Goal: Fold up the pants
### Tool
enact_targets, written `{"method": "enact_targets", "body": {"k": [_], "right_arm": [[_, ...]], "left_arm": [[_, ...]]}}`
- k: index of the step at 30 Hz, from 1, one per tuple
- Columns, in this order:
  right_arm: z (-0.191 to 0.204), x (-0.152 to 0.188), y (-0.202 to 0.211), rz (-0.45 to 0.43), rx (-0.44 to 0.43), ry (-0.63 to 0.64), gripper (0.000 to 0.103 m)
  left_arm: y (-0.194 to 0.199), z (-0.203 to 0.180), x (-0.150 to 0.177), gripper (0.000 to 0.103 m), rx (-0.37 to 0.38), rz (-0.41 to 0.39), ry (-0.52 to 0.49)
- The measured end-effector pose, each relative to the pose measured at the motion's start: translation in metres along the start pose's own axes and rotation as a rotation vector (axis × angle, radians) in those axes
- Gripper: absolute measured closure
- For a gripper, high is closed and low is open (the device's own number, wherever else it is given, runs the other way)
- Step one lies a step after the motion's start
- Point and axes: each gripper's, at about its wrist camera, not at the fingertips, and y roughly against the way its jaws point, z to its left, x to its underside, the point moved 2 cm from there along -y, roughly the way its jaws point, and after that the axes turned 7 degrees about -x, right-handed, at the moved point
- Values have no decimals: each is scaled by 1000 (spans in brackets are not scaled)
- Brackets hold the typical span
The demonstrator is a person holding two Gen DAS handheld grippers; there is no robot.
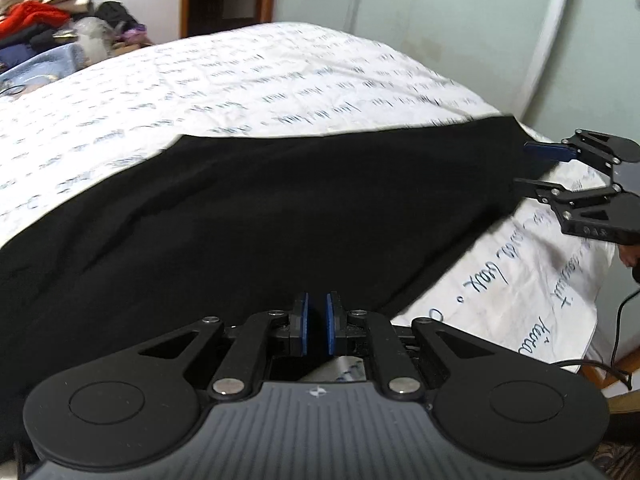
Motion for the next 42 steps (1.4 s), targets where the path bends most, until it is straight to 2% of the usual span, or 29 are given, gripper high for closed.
{"method": "enact_targets", "body": {"k": [3, 6, 10, 12, 16, 19, 20, 23, 28, 30, 31, 33, 36, 37, 38, 39, 42], "right_arm": [[28, -22, 5, -101, -47, 83, 51], [72, -36, -5, -148, -166, 173, 64], [127, -40, -26, -123, -259, 341, 77], [146, -40, -32, -115, -272, 408, 78], [163, -44, -38, -109, -311, 436, 78], [176, -46, -45, -93, -310, 459, 86], [177, -45, -48, -86, -313, 459, 93], [184, -44, -49, -79, -321, 452, 98], [182, -47, -34, -82, -413, 402, 99], [185, -44, -39, -30, -414, 421, 99], [186, -43, -42, -33, -390, 427, 99], [185, -46, -39, -37, -401, 403, 97], [182, -62, -22, -105, -476, 365, 95], [185, -69, -17, -135, -491, 368, 90], [190, -76, -14, -167, -491, 390, 84], [197, -82, -13, -195, -491, 414, 81], [229, -101, -18, -255, -517, 475, 80]], "left_arm": [[15, 20, -1, 95, -73, -48, 55], [33, 49, 1, 95, -162, -76, 130], [52, 86, 14, 94, -222, -79, 240], [59, 99, 24, 94, -239, -71, 287], [67, 109, 37, 94, -246, -68, 325], [70, 111, 42, 94, -246, -74, 325], [70, 111, 41, 94, -250, -79, 328], [71, 118, 42, 94, -282, -97, 358], [80, 141, 47, 94, -282, -110, 452], [83, 148, 49, 94, -288, -112, 482], [85, 150, 50, 94, -296, -114, 491], [91, 155, 52, 94, -321, -128, 503], [102, 168, 55, 94, -380, -157, 545], [105, 173, 56, 94, -394, -166, 572], [109, 180, 58, 94, -401, -173, 604], [112, 186, 60, 94, -403, -179, 637], [120, 200, 67, 94, -389, -183, 712]]}}
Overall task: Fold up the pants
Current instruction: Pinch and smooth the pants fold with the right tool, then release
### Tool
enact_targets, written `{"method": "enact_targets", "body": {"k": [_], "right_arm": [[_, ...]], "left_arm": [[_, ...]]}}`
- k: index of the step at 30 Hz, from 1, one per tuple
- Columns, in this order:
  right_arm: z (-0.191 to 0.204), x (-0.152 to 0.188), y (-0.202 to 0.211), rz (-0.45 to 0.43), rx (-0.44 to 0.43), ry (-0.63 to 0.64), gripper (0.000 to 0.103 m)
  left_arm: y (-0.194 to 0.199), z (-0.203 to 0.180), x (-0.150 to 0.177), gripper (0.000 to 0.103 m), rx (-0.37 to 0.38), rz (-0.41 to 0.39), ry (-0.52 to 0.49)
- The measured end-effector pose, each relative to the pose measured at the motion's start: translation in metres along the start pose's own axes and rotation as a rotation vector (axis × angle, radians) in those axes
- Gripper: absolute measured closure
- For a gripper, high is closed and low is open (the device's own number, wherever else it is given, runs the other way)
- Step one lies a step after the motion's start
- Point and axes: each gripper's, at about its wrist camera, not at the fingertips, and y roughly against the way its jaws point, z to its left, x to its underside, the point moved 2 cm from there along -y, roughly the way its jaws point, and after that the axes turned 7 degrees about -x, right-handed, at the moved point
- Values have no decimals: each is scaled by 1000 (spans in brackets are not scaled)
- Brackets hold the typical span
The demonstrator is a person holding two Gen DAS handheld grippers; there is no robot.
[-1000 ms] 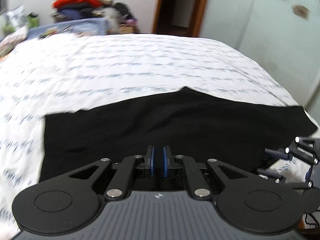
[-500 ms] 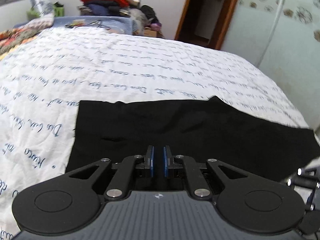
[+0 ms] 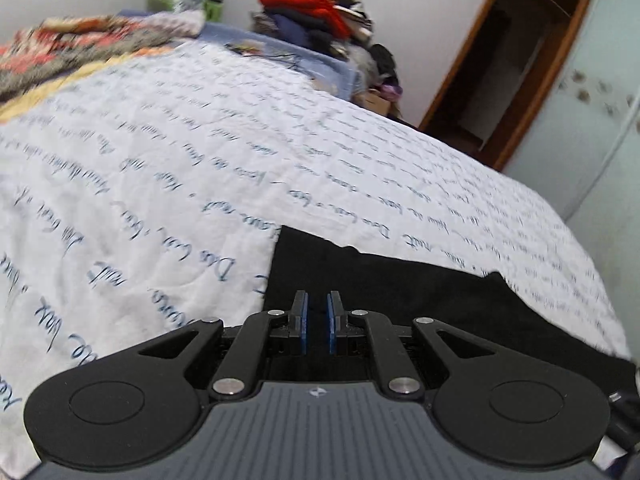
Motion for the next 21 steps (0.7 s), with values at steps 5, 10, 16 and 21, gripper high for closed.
{"method": "enact_targets", "body": {"k": [5, 10, 16, 21], "right_arm": [[31, -33, -60, -15, -52, 151, 69], [57, -42, -115, 34, -23, 302, 64], [76, -43, -149, 48, 70, 443, 70], [78, -49, -156, 16, 56, 414, 96]], "left_arm": [[4, 7, 1, 94, -37, -1, -13], [3, 10, 7, 94, -47, 13, -35], [0, 13, 8, 94, -39, 23, -25], [10, 13, 4, 94, -47, -17, -14]]}}
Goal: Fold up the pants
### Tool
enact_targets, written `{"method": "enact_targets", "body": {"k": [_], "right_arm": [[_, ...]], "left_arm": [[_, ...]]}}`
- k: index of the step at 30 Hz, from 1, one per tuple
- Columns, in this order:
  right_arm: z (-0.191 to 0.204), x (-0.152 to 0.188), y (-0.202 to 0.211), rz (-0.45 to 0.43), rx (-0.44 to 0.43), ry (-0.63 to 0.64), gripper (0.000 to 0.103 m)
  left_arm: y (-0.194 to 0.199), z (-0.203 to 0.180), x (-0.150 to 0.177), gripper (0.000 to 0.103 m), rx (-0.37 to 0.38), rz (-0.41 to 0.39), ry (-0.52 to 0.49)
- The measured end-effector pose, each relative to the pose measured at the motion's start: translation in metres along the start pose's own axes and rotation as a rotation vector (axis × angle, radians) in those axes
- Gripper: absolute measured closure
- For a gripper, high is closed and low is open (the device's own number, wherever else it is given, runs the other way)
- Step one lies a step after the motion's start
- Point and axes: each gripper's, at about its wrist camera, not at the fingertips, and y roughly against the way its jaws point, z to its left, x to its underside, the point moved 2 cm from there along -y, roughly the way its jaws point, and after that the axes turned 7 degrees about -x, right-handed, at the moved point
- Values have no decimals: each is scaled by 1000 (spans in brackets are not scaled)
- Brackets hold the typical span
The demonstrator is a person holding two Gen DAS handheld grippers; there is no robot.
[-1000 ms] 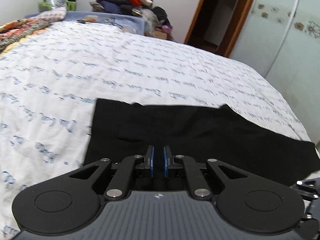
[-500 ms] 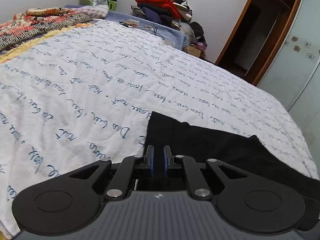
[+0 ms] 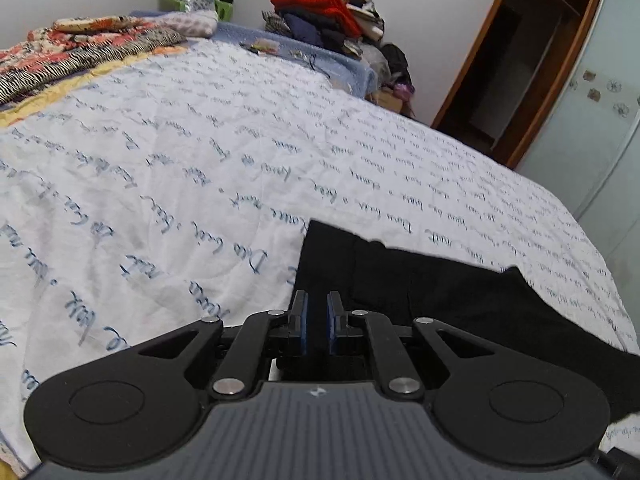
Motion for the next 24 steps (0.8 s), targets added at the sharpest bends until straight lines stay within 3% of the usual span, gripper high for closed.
{"method": "enact_targets", "body": {"k": [4, 7, 10, 12, 14, 15, 19, 24], "right_arm": [[-29, -5, 7, -58, -90, -230, 96], [-32, -9, 5, -67, -98, -269, 95], [-22, -3, -5, -13, -150, -292, 80], [-28, 1, 13, -42, -167, -334, 73], [-42, 11, 48, -121, -210, -432, 55], [-49, 19, 66, -146, -199, -472, 52], [-84, 77, 131, -157, -46, -661, 47], [-116, 184, 185, 90, 315, -856, 45]], "left_arm": [[7, -6, -5, 94, -24, -39, -13], [5, -19, -6, 94, -32, -36, -55], [2, -35, -4, 94, -30, -30, -92], [2, -45, -2, 94, -26, -29, -119], [-1, -59, 0, 94, -12, -20, -153], [-4, -67, 2, 94, -1, -12, -174], [-15, -117, 17, 94, 59, 22, -289], [-26, -195, 48, 94, 165, 42, -459]]}}
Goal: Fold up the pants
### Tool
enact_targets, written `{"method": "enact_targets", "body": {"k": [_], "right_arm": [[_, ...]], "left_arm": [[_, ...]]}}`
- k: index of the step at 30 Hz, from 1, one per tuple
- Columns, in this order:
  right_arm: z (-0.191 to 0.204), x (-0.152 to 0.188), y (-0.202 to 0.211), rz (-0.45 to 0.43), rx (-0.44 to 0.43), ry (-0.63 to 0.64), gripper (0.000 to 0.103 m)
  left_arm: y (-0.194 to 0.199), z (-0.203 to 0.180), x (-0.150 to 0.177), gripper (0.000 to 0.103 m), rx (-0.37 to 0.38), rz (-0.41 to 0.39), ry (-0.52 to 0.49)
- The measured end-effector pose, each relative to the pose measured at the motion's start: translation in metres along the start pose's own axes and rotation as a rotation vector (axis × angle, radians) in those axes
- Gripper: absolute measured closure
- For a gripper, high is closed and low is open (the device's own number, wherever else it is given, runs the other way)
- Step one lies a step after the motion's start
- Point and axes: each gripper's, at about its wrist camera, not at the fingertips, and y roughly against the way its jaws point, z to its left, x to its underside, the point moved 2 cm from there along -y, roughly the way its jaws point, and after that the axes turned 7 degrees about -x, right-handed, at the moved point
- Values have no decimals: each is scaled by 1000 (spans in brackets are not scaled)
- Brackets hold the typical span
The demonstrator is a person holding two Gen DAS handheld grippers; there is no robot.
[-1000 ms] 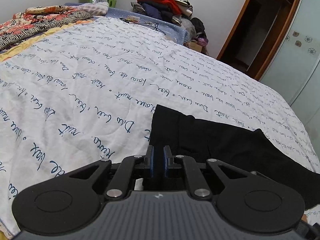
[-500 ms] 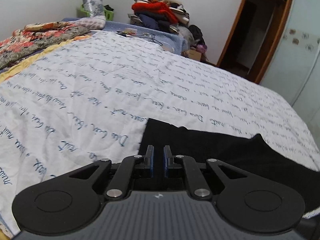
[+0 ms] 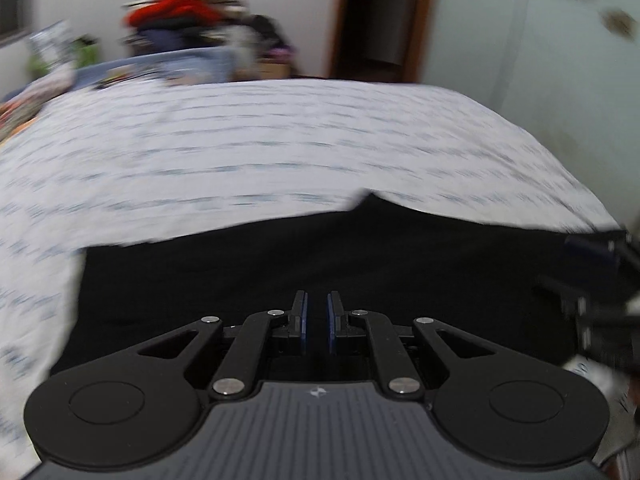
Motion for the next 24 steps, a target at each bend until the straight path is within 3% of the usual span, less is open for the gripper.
{"method": "enact_targets", "body": {"k": [2, 5, 8, 10, 13, 16, 19, 21, 24], "right_arm": [[-39, 19, 10, 41, 114, -84, 35], [-83, 49, 26, 87, 199, -199, 24], [-105, 86, 32, 212, 291, -222, 23], [-119, 101, 53, 201, 293, -276, 24], [-146, 107, 86, 154, 385, -325, 22], [-177, 113, 101, 133, 497, -369, 7], [-204, 137, 96, 227, 465, -477, 5], [-206, 145, 105, 205, 465, -510, 7], [-211, 136, 113, 157, 539, -476, 8]], "left_arm": [[-12, -31, -1, 94, 41, 9, -50], [-34, -69, 0, 94, 90, 39, -95], [-54, -95, 5, 94, 113, 90, -124], [-55, -109, 3, 94, 123, 69, -142], [-56, -131, -4, 94, 113, -9, -178], [-67, -145, -4, 94, 45, -83, -217], [-82, -149, 3, 93, 12, -56, -239], [-80, -148, 9, 89, 4, -104, -245], [-80, -155, 16, 60, -88, -163, -296]]}}
